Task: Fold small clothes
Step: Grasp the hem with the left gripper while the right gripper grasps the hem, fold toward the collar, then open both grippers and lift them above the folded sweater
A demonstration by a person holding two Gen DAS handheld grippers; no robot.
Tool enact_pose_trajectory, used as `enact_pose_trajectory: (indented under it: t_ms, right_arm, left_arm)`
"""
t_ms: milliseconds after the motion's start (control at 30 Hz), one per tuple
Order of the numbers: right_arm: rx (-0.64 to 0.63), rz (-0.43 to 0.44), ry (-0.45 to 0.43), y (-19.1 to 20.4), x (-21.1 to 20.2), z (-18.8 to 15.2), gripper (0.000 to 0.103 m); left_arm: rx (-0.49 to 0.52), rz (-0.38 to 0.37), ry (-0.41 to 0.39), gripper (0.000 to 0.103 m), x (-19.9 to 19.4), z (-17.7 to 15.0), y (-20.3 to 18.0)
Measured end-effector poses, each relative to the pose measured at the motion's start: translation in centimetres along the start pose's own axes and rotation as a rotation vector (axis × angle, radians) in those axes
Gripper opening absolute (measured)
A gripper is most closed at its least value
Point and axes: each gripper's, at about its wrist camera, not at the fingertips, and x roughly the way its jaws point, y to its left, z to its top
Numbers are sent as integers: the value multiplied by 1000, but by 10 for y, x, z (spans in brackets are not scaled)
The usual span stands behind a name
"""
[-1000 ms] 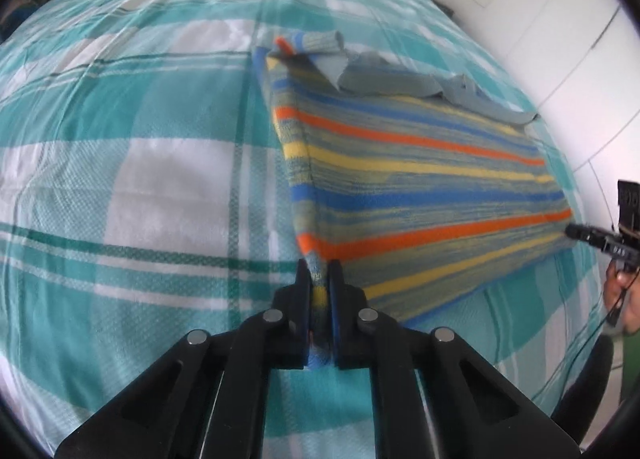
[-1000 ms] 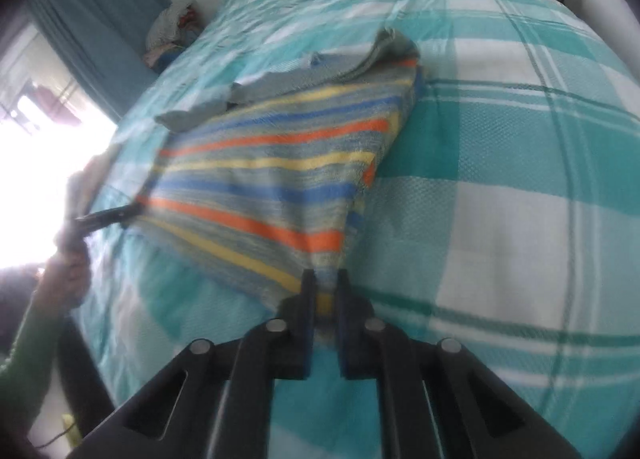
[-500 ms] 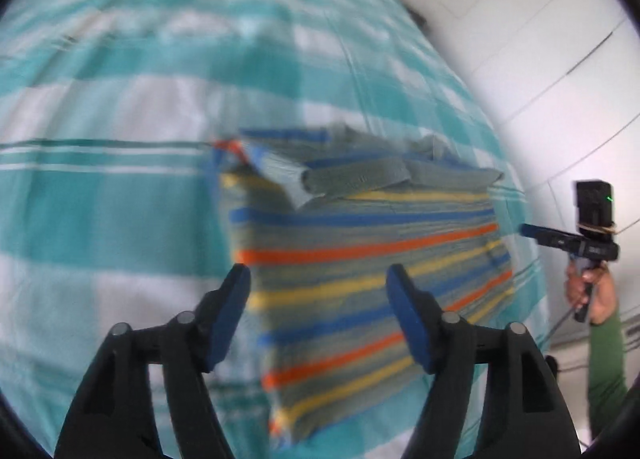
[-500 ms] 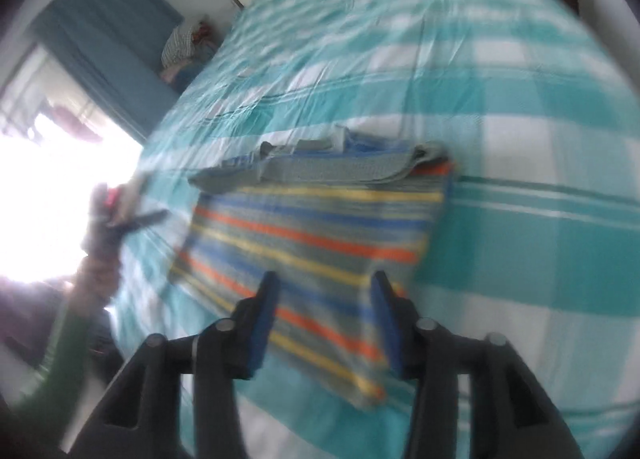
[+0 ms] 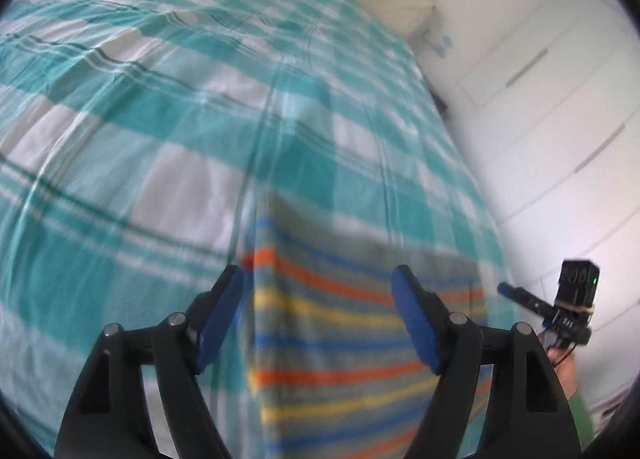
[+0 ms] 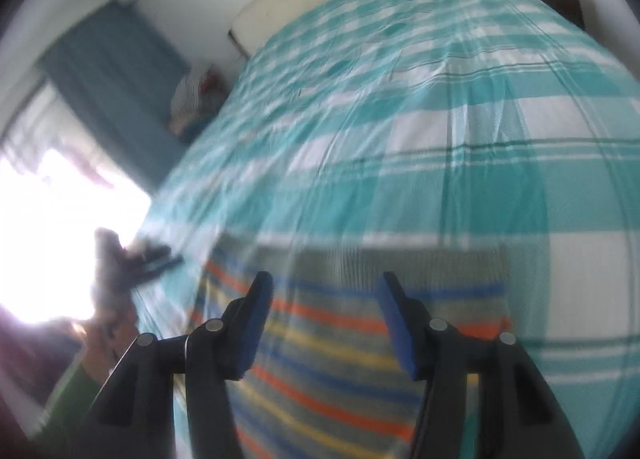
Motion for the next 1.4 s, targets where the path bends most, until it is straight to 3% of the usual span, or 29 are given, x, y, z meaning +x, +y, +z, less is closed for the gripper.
enact_pose_trajectory:
  t_ms: [100,167,233,300,400,467,533,633,700,833,933,1400]
  right_arm:
    - [-89,36,122,14,-9,-67,56]
    - [-139,-9,199,12,-12,-113,56]
    - [-165,-126,255,-2,-22,-156,55]
    - [-162,-230,218,-10,-53,-188,55]
    - [-140,-289,75,-6,-103,-210,56]
    - [-120,-318,-14,-2,-124,-218,61]
    - [-86,-343,-103,0,-133,-225,72]
    - [-40,-404,-185,-3,-125,-234,73]
    - [-9,-426,-207,-10,-115,-243,73]
    - [-2,-469,-225,-15,-100,-259,74]
    - [-16,-455,-209,-15,-98,-257,82]
    - [-30,-475,-206,-14,-90,-262,86]
  left_arm:
    - [141,37,87,77,-6,-50,-12]
    - [261,182,189,73,-3,-92,-14]
    - [331,338,251,67,-12,-129,-6]
    - [333,369,191,70,-42,-143,-6]
    - [268,369,80,79,-85,-149,-23]
    - [264,314,12,92,-101,-150,-47]
    - [269,274,-46,98,-106,-155,-75]
    - [282,213,-67,98,-88,-178,-110]
    - [293,217,-67,98,-66,-199,-123]
    - [361,287,-39,98,-12,-234,-138]
    - [408,346,-8,99,10,-250,-139]
    - [438,362,-43,103,15,-257,-137]
